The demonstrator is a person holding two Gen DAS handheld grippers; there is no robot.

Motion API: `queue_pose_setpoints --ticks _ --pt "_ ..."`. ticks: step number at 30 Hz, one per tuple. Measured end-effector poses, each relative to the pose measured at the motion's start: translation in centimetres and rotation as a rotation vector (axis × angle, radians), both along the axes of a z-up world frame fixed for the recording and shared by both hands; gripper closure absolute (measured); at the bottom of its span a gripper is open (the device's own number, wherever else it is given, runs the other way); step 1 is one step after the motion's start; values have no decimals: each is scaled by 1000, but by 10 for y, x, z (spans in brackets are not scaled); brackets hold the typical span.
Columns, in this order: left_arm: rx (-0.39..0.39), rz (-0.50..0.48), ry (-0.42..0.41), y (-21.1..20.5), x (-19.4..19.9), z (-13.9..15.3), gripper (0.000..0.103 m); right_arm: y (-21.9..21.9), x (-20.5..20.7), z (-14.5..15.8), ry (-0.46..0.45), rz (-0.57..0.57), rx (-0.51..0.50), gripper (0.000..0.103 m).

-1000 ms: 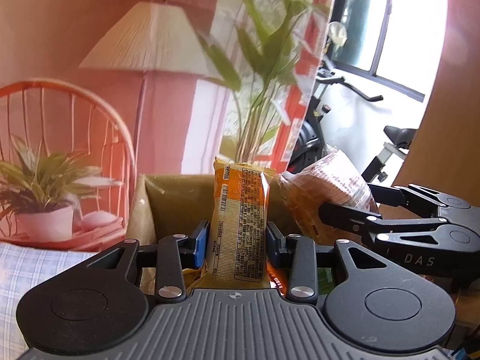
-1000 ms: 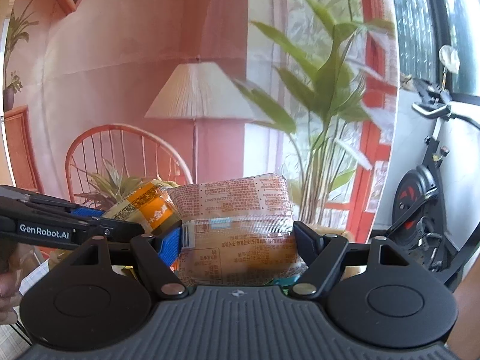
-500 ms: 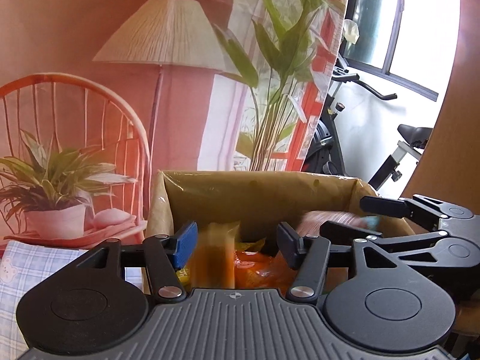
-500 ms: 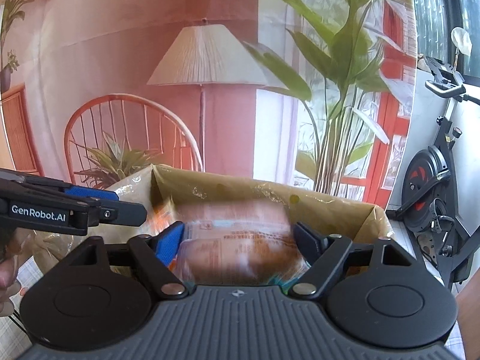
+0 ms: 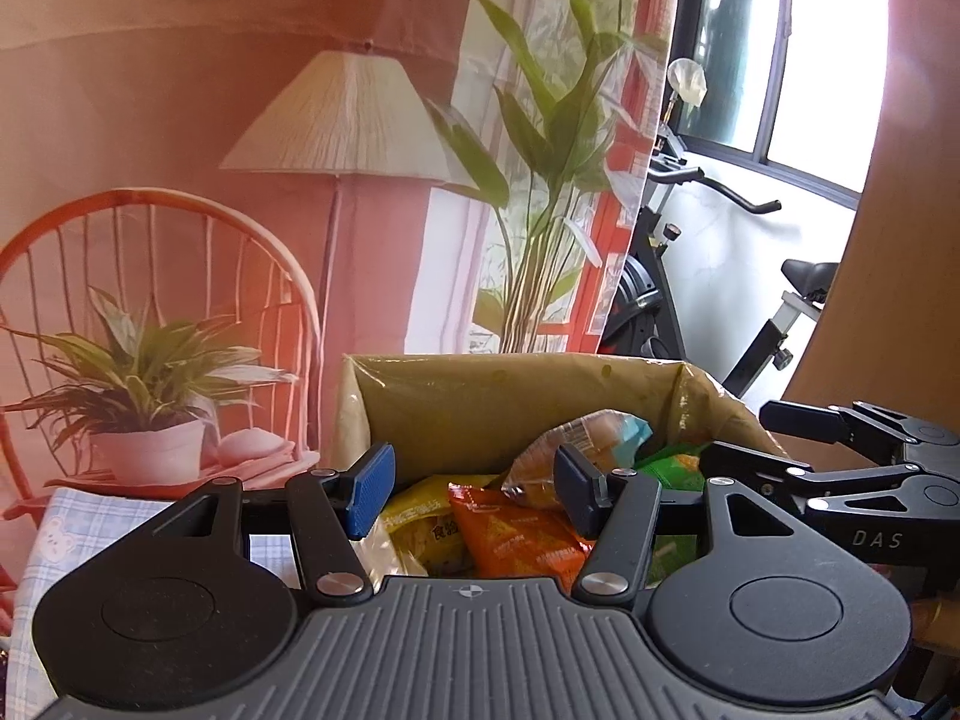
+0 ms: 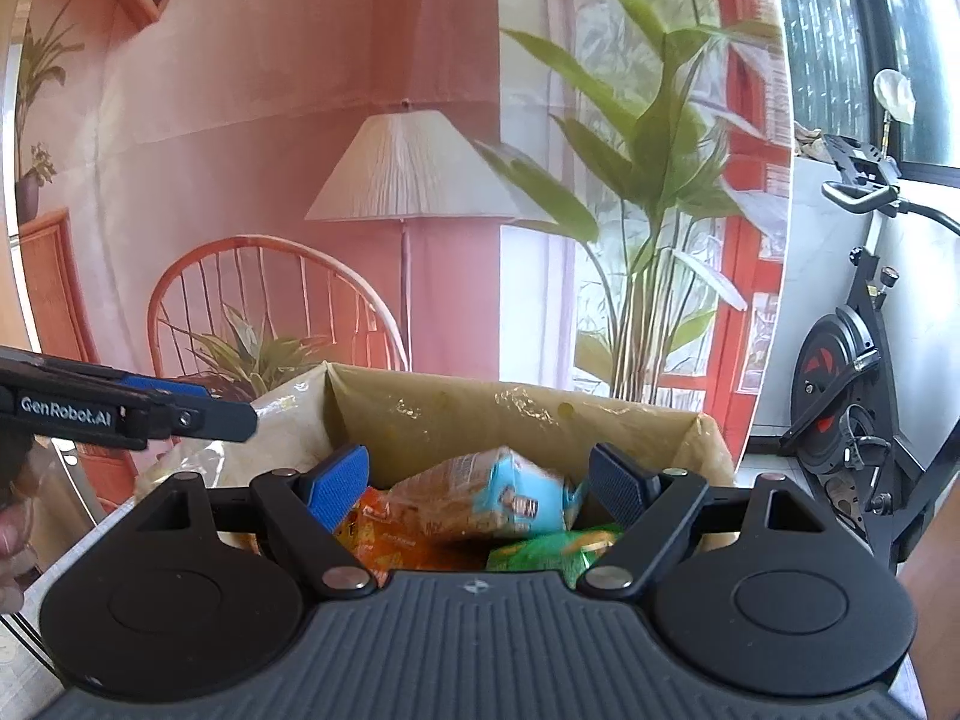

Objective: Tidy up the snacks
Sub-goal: 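Move the left tool to the yellow-red packet while the right tool approaches the white crackers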

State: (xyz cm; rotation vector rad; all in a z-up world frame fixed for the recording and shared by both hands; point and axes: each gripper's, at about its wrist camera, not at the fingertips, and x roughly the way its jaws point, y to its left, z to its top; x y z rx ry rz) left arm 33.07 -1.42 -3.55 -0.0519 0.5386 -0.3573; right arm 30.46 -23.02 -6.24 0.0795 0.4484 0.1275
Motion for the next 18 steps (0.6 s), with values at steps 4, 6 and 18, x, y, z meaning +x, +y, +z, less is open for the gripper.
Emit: queue_pose_setpoints --ticks 4,6,18 --pt "-3 12 -5 9 -24 0 42 0 -27 1 -19 -9 21 20" --pt "-8 17 -4 13 -33 -2 42 0 -39 0 -26 -12 35 20" --pt "-18 58 28 39 -82 -47 42 5 -102 -37 -33 -62 99 20"
